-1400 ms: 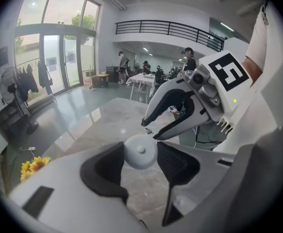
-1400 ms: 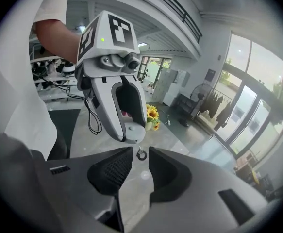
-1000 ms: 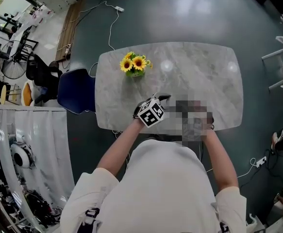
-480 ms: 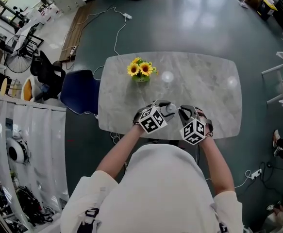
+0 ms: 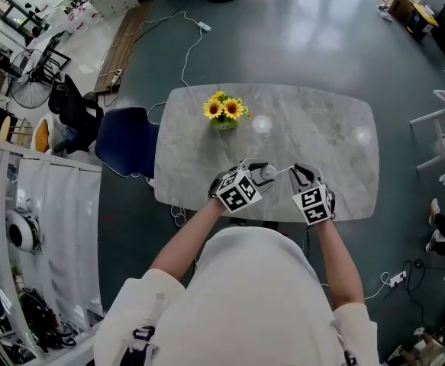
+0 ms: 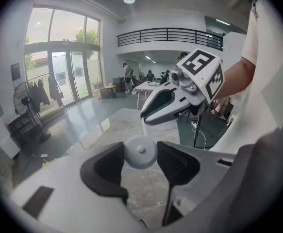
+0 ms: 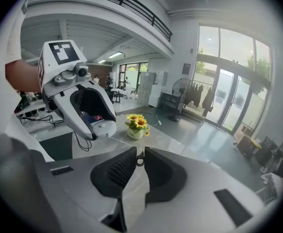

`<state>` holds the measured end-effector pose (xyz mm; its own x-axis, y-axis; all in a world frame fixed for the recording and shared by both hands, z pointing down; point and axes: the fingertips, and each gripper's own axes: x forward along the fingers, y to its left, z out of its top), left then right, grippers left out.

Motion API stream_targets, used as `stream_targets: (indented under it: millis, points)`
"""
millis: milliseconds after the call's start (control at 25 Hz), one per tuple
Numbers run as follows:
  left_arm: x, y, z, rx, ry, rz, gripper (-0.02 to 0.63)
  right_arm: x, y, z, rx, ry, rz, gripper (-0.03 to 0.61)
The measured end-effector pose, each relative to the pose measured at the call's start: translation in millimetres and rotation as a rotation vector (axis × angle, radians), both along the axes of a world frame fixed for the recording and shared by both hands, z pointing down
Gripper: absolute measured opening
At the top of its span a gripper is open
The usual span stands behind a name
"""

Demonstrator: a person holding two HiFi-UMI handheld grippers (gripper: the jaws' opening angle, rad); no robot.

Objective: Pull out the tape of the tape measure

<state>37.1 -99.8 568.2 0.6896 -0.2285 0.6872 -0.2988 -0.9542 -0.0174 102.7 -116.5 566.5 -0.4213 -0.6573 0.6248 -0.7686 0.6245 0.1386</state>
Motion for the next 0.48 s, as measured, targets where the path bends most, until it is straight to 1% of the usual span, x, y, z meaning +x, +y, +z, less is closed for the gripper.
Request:
stream_targets:
  millis: [80, 280, 360, 480]
  points:
    - [1, 0, -4, 0.004, 0.014, -0.002, 0.216, 1, -1, -2, 0.0, -0.039, 0.028, 0.072]
    - [4, 0, -12, 0.019, 0.033, -0.004, 0.216, 8, -3, -8, 0.025, -0.096, 0.111, 0.072]
    - [5, -1, -14, 0.026, 0.031, -0.004, 0.216, 15, -6, -14, 0.03, -0.117, 0.158, 0.071]
    - [3, -2, -14, 0.036, 0.025, -0.001, 0.216, 34, -9, -11, 0.012, -0.156, 0.23, 0.071]
